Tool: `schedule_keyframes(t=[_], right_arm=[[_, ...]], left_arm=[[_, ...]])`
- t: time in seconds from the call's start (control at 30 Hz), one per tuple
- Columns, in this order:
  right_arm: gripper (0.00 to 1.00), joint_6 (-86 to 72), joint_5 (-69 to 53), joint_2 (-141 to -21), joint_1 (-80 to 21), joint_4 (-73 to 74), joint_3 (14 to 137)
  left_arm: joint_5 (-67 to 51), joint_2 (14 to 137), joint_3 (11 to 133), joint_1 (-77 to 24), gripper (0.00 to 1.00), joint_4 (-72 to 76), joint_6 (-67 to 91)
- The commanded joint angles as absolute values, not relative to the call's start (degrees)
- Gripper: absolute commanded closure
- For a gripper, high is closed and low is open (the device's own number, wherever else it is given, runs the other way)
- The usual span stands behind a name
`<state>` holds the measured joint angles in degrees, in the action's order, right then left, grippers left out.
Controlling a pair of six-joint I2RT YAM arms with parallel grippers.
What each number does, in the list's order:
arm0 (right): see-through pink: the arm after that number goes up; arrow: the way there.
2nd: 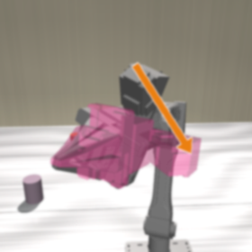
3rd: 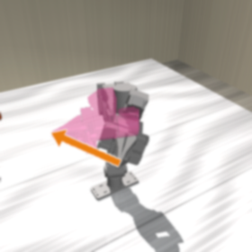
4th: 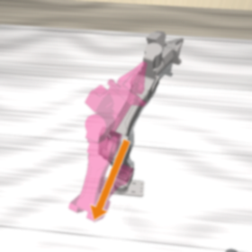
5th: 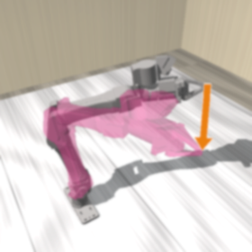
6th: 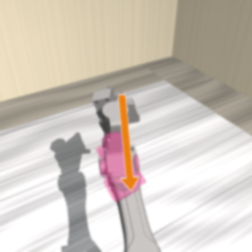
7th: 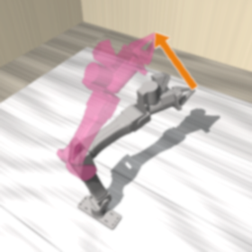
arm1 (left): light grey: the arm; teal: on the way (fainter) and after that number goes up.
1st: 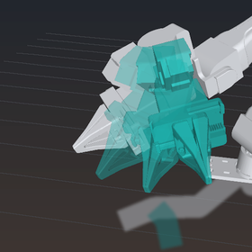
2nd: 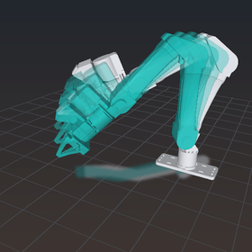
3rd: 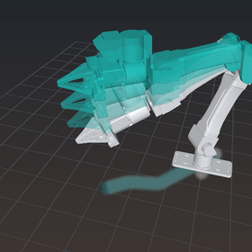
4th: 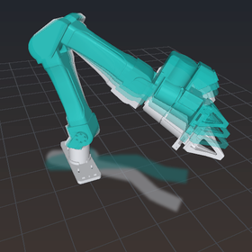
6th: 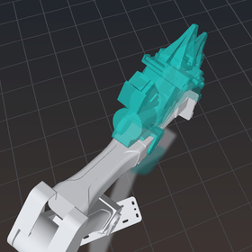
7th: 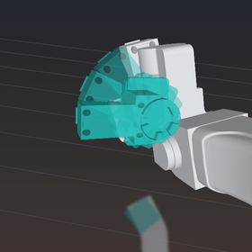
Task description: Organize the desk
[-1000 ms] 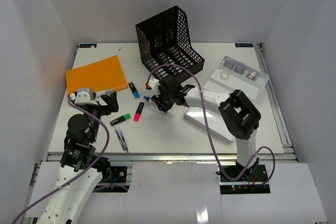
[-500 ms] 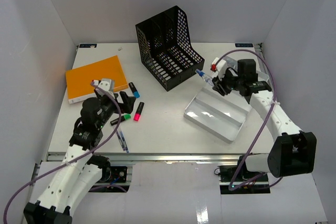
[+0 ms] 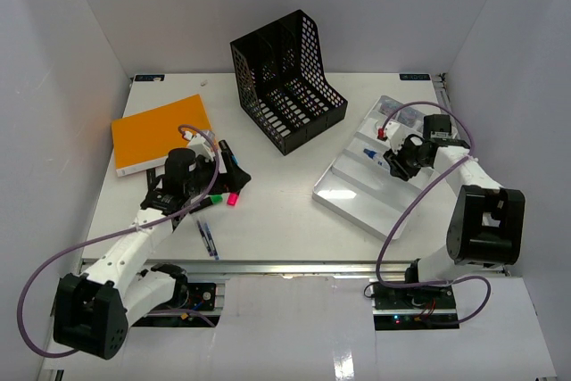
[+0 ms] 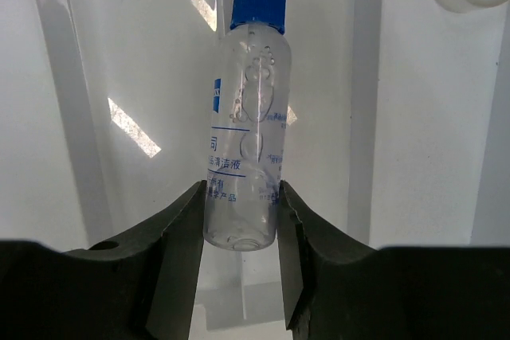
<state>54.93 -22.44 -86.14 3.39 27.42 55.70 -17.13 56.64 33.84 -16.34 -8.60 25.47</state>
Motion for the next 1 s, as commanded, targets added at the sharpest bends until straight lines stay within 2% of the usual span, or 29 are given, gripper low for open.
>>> schedule_keyframes(t=[0.0,0.07,0.13,0.17,0.3,0.37,0.47,0.57,0.73,0.97], right_arm=[[0.68,58.40,-23.04,-88.27,3.69,26.90,60.46],[0.55,58.44,-22.87,-89.44,3.79,26.79,61.14],[0.33,58.28,-23.03,-90.06,3.89,26.59,61.67],[0.27,58.06,-23.03,-90.22,3.94,26.48,61.84],[0.13,55.82,-25.13,-87.37,4.12,26.69,62.22],[0.10,53.48,-27.87,-84.74,4.13,28.20,62.72],[0.08,48.32,-36.14,-78.88,4.13,33.08,64.92],[0.06,42.95,-50.35,-73.67,3.75,35.68,64.53],[0.04,30.49,-58.14,-66.16,2.49,24.67,53.40],[0.04,30.15,-58.88,-64.35,2.55,23.05,49.47]], left_arm=[[-17.01,58.43,36.86,-15.65,0.02,-6.86,31.15],[-15.49,59.44,37.52,-15.47,0.02,-7.20,32.58],[-13.85,60.71,38.46,-15.45,0.02,-8.13,34.18],[-13.02,61.58,39.06,-15.39,0.02,-8.95,35.12],[-9.76,66.23,41.92,-15.30,0.03,-11.65,38.57],[-8.39,68.87,43.59,-15.38,0.09,-12.57,40.09],[-6.27,74.31,46.95,-15.38,0.23,-12.88,41.09],[-2.05,80.69,52.20,-15.37,0.30,-15.60,42.15],[9.75,95.58,67.21,-15.47,0.27,-29.33,45.09],[16.71,104.67,76.34,-15.61,0.21,-36.08,43.91]])
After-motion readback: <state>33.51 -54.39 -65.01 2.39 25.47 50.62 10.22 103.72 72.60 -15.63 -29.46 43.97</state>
